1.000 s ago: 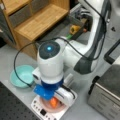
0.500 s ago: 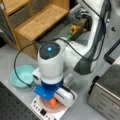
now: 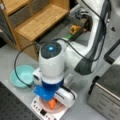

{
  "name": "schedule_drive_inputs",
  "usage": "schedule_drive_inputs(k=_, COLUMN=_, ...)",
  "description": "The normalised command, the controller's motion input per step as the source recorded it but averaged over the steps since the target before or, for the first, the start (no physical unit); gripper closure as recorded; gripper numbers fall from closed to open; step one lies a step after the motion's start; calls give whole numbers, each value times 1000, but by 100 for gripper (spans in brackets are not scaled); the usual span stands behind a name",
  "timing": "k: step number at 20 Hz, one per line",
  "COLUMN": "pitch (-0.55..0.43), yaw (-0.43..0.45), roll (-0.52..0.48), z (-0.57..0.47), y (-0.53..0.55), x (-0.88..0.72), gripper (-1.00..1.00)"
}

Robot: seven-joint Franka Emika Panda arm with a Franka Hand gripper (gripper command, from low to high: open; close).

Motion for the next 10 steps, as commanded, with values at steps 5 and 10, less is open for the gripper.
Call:
schedule_drive_inputs(k=5, pitch=-82, yaw=75, roll=-275, z=-6, y=114, x=-30, gripper=100)
schedule_drive_inputs(k=10, pitch=-45, yaw=80, roll=-262, z=80, y=100, x=8, gripper=100)
